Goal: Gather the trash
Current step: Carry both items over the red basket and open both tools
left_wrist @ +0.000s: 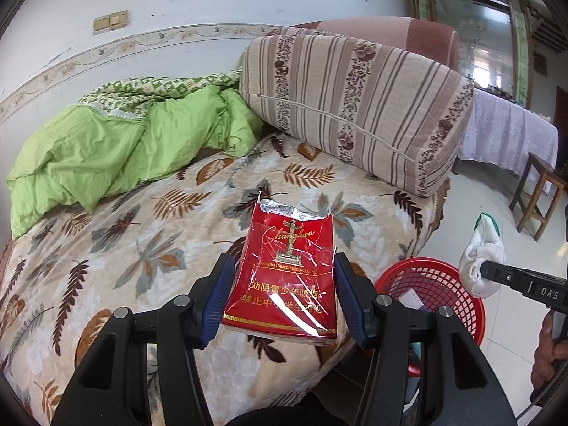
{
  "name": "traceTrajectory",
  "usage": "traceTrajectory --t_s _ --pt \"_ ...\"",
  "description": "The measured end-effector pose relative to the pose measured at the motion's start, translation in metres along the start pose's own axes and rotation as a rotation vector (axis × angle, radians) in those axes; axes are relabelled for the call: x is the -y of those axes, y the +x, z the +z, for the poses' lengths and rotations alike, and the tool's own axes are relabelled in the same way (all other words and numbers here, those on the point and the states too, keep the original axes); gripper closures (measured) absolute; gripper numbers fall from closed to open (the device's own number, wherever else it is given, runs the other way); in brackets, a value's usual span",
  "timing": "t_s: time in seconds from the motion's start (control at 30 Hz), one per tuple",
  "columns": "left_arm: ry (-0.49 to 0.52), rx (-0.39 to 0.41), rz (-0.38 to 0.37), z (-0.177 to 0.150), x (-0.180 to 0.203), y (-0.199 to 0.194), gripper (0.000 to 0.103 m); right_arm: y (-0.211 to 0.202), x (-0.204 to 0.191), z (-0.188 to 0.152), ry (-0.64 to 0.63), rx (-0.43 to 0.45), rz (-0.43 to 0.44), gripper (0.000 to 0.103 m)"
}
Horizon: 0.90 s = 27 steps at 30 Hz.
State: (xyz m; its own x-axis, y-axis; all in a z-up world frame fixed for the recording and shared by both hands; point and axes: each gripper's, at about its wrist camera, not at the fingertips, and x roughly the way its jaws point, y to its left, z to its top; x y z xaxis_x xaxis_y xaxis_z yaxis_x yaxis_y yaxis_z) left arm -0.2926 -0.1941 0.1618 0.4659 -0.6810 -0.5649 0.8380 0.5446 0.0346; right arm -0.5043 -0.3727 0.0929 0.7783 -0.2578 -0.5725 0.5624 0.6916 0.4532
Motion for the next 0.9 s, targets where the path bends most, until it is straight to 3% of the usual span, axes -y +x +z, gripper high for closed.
traceTrajectory --t_s 0.53,0.9 --pt "0.016 -0.105 -0.274 0.006 0.071 0.043 0.047 -0.004 0.024 -0.001 -0.018 -0.026 -0.074 0.085" --pt "0.061 -0.187 -0.332 -0.011 0.104 0.069 0.047 -0.003 0.022 -0.006 -0.066 -0.054 -0.14 0.085"
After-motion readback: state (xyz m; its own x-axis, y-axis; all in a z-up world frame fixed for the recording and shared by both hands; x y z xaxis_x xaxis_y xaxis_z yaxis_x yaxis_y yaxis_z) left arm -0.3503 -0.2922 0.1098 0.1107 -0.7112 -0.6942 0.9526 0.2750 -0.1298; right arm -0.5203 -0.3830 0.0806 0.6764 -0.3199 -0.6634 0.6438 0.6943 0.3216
